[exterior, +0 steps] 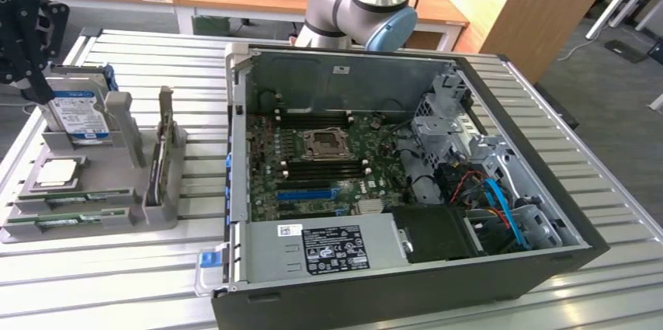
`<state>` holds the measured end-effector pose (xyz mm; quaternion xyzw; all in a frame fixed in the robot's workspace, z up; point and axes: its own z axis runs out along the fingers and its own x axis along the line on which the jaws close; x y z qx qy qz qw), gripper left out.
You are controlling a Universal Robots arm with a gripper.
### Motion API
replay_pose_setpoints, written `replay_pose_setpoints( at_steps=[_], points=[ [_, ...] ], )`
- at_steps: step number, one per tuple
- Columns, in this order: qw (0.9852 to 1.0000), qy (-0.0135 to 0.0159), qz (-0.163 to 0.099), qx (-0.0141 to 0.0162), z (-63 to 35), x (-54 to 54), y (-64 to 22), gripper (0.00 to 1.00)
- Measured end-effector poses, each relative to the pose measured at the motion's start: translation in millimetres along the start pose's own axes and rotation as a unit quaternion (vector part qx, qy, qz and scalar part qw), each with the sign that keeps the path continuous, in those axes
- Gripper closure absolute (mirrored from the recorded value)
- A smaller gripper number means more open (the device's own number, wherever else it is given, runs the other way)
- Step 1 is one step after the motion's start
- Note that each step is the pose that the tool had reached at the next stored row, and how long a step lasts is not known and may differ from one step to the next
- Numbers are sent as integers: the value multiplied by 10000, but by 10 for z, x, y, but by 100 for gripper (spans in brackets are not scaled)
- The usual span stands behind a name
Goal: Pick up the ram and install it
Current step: 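Pick up the ram and move it above insertion slot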
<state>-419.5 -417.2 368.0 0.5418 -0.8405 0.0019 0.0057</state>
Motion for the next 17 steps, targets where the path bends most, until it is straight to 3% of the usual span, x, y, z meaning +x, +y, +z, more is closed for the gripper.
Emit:
replay_pose_setpoints(
  at_steps=[5, 9, 13, 17],
  points=[
    [9990, 27, -448, 17, 4, 0, 0, 89],
    [9967, 49, -804, 30, 7, 0, 1, 89],
    [9931, 71, -1170, 44, 10, 0, 1, 89],
    [9881, 91, -1534, 57, 12, 0, 1, 89]
  ],
)
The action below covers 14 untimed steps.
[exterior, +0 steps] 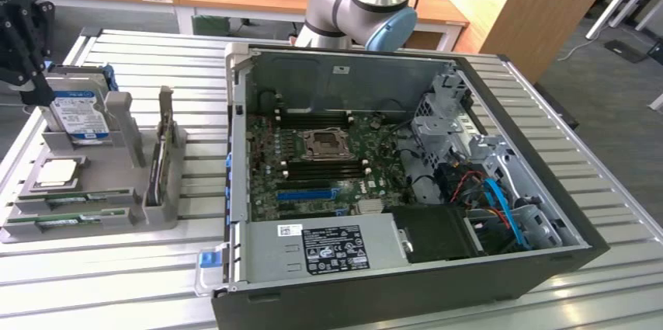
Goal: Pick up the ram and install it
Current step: 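Pick up the ram and move it above insertion slot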
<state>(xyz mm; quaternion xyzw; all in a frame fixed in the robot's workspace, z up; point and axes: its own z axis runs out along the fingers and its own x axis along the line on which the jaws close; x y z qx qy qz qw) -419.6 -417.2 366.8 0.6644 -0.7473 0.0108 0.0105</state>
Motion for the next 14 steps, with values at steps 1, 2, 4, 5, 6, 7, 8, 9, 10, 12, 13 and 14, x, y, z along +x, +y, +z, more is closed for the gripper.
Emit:
replay_pose_setpoints(
  at_steps=[1, 2, 4, 5, 6, 7, 8, 9, 10, 12, 13, 14],
  points=[
    [10000, 5, -83, 3, 1, 0, 0, 89],
    [9999, 9, -145, 6, 2, 0, 0, 89],
    [9999, 10, -169, 6, 1, 0, 0, 89],
    [9999, 10, -172, 6, 1, 0, 0, 89],
    [9998, 10, -174, 6, 1, 0, 0, 89],
    [9998, 10, -178, 6, 1, 0, 0, 89],
    [9998, 10, -194, 6, 2, 0, 0, 89],
    [9998, 10, -222, 7, 2, 0, 0, 89],
    [9997, 10, -254, 8, 2, 0, 0, 89],
    [9995, 9, -315, 11, 2, 0, -1, 89],
    [9995, 9, -323, 11, 2, 0, 0, 89],
    [9995, 10, -323, 10, 2, 0, 0, 89]
  ],
)
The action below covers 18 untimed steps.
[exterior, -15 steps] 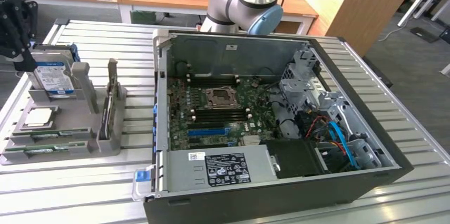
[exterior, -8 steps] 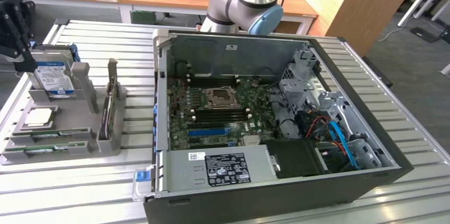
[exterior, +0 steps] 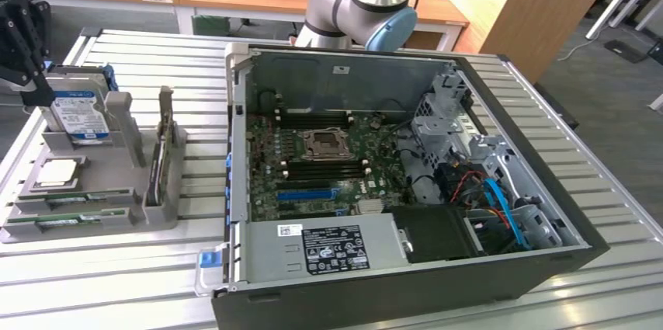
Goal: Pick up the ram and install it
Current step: 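Pick up the ram and move it above insertion slot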
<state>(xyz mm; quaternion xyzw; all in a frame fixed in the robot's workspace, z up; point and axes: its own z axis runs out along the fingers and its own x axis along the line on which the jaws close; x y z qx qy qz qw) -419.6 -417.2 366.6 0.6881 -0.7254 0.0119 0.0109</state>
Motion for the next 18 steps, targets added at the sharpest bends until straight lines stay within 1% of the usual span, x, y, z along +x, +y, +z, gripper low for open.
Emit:
replay_pose_setpoints(
  at_steps=[13, 14, 15, 16, 17, 18],
  points=[
    [10000, -1, 0, 0, 0, 2, 1, 89],
    [10000, -1, 0, 0, 0, 3, 0, 83],
    [10000, -1, 0, 0, 0, 4, 0, 83],
    [10000, -1, 0, 0, 0, 4, 0, 77],
    [10000, -1, 0, 0, 0, 4, 0, 77],
    [10000, -1, 0, 0, 0, 4, 0, 70]
  ],
)
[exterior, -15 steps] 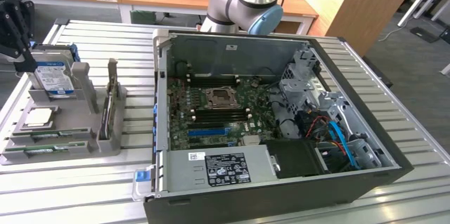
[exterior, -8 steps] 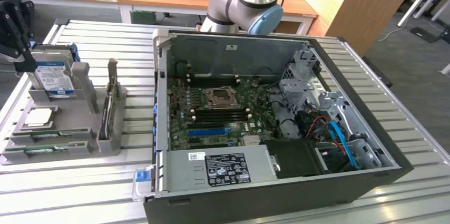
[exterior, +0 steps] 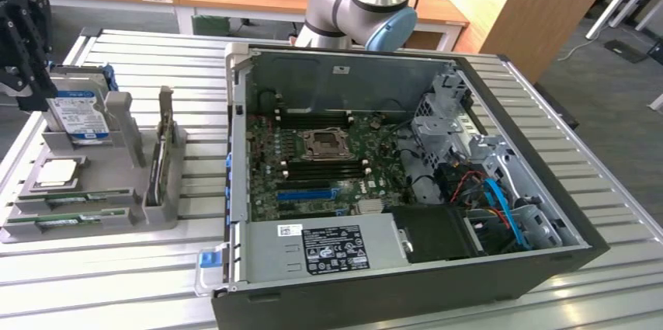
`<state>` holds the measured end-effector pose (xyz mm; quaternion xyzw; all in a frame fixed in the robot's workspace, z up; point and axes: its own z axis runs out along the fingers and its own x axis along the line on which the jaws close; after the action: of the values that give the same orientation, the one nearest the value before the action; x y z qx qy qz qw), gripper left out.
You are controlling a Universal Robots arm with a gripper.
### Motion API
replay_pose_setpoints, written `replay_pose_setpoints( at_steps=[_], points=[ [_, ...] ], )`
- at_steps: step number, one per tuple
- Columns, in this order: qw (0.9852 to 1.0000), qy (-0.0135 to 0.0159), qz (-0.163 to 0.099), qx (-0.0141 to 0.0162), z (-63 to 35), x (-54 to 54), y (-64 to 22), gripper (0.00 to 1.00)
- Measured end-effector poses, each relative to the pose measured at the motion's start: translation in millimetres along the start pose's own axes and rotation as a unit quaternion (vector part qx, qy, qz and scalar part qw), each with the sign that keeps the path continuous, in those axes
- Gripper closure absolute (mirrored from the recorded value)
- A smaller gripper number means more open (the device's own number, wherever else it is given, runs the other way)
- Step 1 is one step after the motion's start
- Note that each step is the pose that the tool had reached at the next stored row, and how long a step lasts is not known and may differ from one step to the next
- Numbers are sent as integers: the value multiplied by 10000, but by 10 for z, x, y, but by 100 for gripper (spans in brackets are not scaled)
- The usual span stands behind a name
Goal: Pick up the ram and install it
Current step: 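Pick up the ram and move it above insertion slot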
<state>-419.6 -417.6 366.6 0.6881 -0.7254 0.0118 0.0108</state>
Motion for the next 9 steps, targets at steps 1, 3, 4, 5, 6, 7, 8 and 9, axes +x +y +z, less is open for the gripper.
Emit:
replay_pose_setpoints(
  at_steps=[1, 3, 4, 5, 6, 7, 8, 9],
  points=[
    [10000, 0, 0, 0, 0, 0, 0, 70],
    [10000, 0, 0, 0, 0, 0, 0, 70],
    [10000, 0, 0, 0, 0, 0, 0, 70],
    [10000, 0, 0, 0, 0, 0, 0, 70],
    [10000, 0, 0, 0, 0, 0, 0, 70],
    [10000, 0, 0, 0, 0, 0, 0, 70],
    [10000, 0, 0, 0, 1, 0, 0, 70],
    [10000, 0, 0, 0, 0, 0, 0, 70]
  ],
)
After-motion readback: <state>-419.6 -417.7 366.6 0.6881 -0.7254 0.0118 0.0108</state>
